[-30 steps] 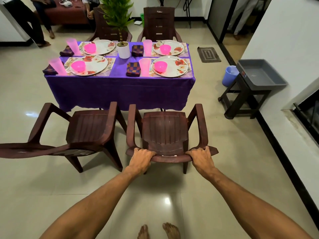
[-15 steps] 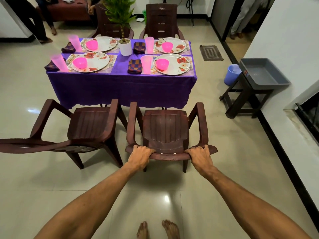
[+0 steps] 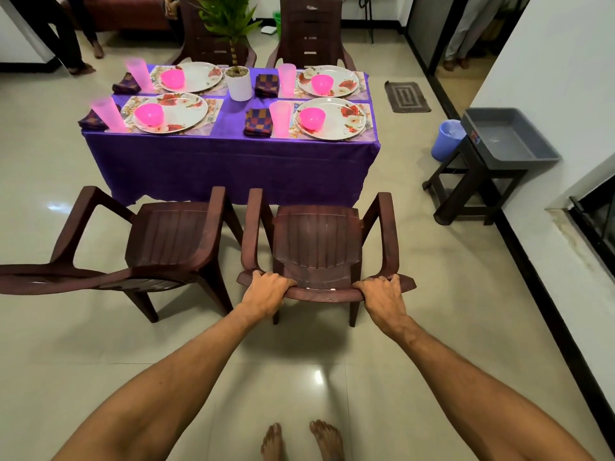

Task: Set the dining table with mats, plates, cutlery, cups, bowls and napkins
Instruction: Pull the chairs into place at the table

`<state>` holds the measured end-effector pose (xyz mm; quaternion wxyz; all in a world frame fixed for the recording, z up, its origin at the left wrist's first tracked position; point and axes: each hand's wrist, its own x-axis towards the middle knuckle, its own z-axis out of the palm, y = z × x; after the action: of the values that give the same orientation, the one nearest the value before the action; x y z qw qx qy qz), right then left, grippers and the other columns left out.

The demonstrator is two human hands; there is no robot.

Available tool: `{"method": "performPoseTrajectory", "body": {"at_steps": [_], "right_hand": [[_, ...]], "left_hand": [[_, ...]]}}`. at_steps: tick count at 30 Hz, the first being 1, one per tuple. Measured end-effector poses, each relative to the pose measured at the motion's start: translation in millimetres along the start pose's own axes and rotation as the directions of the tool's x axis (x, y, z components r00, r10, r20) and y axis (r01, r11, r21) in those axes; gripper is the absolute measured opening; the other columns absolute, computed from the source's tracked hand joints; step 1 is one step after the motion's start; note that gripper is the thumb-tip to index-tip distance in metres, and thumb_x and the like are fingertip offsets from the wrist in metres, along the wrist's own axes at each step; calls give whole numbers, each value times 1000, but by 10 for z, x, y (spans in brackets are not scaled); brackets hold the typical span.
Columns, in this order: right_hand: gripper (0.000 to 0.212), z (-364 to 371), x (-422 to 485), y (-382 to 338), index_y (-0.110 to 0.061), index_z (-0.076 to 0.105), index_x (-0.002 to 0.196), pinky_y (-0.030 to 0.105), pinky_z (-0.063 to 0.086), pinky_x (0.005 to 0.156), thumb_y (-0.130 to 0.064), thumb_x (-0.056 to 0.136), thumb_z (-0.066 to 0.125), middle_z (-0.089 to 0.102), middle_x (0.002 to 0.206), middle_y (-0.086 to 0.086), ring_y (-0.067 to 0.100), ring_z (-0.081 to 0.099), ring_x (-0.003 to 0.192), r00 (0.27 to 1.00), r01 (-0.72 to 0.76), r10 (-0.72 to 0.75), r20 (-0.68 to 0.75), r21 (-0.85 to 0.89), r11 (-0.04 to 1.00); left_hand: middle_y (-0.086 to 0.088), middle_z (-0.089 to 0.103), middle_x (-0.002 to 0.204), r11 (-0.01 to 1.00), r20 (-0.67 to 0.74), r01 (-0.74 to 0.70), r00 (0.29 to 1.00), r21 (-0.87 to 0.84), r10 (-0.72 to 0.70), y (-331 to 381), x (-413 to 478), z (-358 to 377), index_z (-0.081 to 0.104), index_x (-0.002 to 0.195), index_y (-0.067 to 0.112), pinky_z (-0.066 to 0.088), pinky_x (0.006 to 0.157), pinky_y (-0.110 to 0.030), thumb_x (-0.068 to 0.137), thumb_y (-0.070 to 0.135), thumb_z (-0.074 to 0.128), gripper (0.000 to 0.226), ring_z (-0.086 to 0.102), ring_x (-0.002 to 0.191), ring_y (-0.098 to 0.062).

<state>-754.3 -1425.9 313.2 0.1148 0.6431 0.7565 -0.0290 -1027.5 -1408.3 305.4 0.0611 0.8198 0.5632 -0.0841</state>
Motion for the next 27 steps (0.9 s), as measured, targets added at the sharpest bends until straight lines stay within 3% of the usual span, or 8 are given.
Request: {"method": "performPoseTrajectory", "body": {"at_steps": [7,8,10,13,16,19,23,27], "right_hand": [[34,-102,-20,27,-33,62,125,46,34,98,-18,96,56,70,116,-2,26,61,113,995,75,-79,59,63,995],[34,-118,-13,36,-34,61,126,47,34,99,-27,93,62,69,118,-2,25,60,114,991,102,-109,79,89,991],[56,-192,-2,44,-35,57,132,51,34,103,-57,82,71,67,122,-2,24,58,118,974,146,-174,144,190,971],[94,-452,39,-111,-31,49,144,54,32,107,-90,70,51,61,135,1,24,52,128,943,235,-297,153,327,915],[92,-783,167,-499,-28,50,145,53,32,109,-90,77,40,58,142,0,23,51,132,933,314,-359,33,416,854],[79,-1062,342,-1002,-27,55,140,51,40,103,-82,85,41,62,135,-1,21,55,124,898,427,-431,-86,398,812],[64,-1324,542,-1818,-24,55,139,52,43,103,-65,90,55,62,134,1,21,55,125,828,559,-523,-200,361,747],[69,-1433,774,-2829,-22,52,142,52,43,105,-61,87,63,59,140,5,24,52,130,799,601,-560,-221,351,719]], "left_hand": [[3,67,121,998,51,-7,999,-64,10,19,-51,-74,55,135,32,37,102,-53,97,18,57,41,60,116,-21],[3,66,123,996,70,-21,997,-86,27,14,-63,-99,53,137,32,34,105,-54,96,22,59,43,58,118,-20],[5,63,129,987,97,-50,993,-150,65,0,-100,-174,49,140,32,29,109,-54,93,32,63,49,55,123,-18],[6,58,138,974,70,-78,993,-213,94,-132,-224,-382,45,144,31,27,114,-52,89,49,65,62,50,130,-16],[6,56,141,964,-26,-28,999,-264,22,-495,-407,-618,45,144,30,32,114,-51,87,59,62,66,50,132,-14],[5,56,141,960,-102,41,992,-278,-72,-1059,-644,-836,47,143,31,40,110,-48,87,65,57,66,52,130,-13],[2,63,132,938,-168,186,956,-292,-242,-2036,-1053,-958,59,135,25,48,98,-36,88,48,69,53,60,119,-17],[0,67,127,886,-163,311,909,-345,-383,-3125,-1404,-866,63,130,25,49,93,-37,86,43,72,48,62,115,-22]]}}
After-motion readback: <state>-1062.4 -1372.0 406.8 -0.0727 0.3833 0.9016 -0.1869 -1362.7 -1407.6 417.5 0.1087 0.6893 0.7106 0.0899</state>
